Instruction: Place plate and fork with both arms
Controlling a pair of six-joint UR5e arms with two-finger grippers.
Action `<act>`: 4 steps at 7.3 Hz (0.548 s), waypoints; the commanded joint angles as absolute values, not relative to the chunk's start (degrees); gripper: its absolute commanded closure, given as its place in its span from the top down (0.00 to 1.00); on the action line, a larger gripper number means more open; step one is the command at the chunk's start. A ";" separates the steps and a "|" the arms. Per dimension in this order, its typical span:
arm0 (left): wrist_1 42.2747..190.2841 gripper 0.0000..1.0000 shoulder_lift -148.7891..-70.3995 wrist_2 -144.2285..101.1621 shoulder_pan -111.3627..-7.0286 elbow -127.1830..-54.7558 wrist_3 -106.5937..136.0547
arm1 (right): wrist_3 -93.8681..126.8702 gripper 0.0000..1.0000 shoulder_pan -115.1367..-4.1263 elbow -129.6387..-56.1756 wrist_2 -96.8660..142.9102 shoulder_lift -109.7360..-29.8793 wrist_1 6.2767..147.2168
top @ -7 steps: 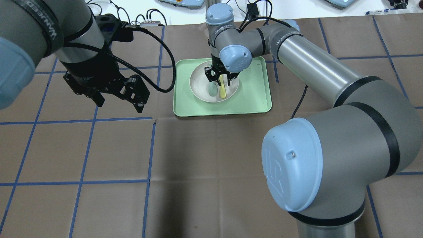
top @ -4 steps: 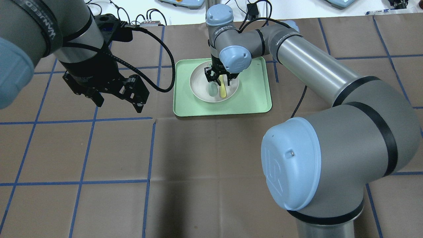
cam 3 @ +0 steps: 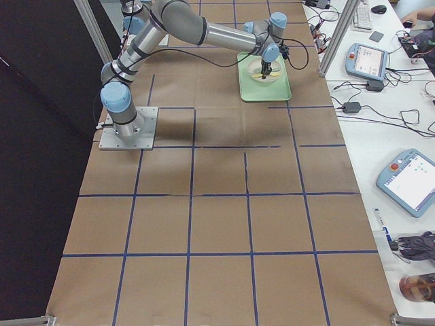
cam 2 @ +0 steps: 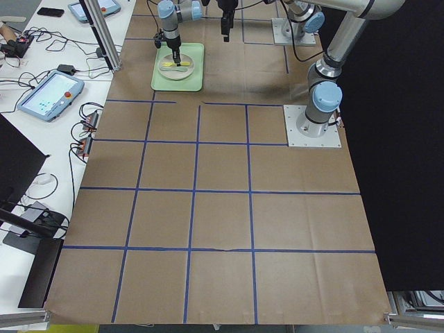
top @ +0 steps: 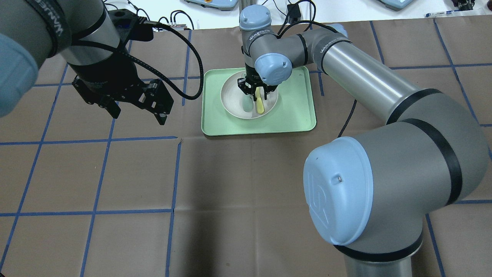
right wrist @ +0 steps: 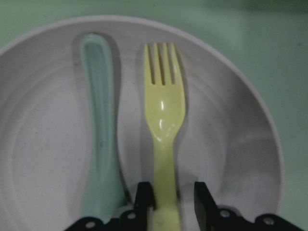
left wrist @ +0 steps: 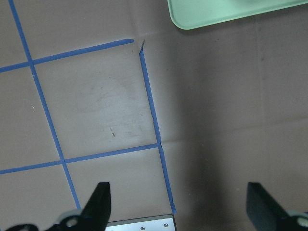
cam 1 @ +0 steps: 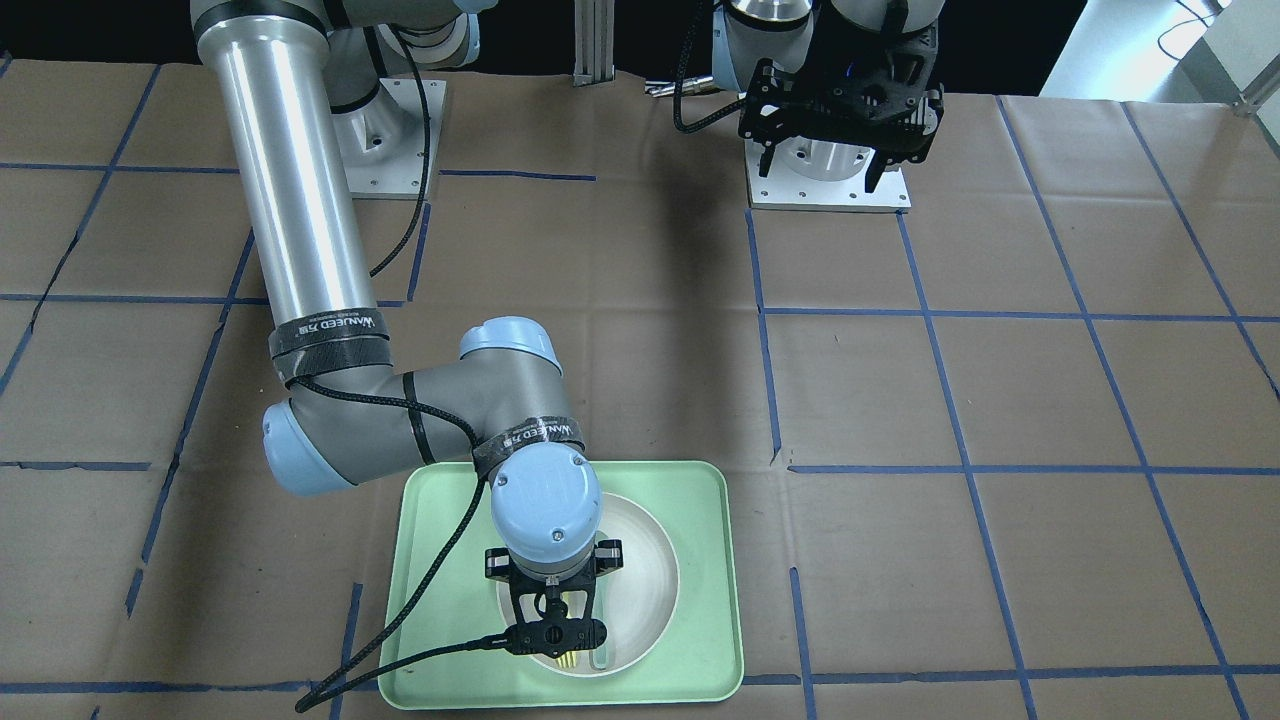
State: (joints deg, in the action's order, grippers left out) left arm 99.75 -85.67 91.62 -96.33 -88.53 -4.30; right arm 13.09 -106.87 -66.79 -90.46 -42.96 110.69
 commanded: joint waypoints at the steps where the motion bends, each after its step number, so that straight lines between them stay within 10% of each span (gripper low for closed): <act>1: 99.76 1.00 -85.61 91.85 -96.42 -88.51 -4.57 | 13.10 0.41 -106.88 -66.80 -90.44 -42.98 110.74; 4: 99.84 1.00 -84.47 92.02 -96.50 -89.47 -5.01 | 13.10 0.17 -106.88 -66.71 -90.44 -42.89 110.66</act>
State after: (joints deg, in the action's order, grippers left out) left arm 99.81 -85.01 91.92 -96.47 -89.03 -4.70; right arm 13.10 -106.88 -66.72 -90.44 -42.90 110.70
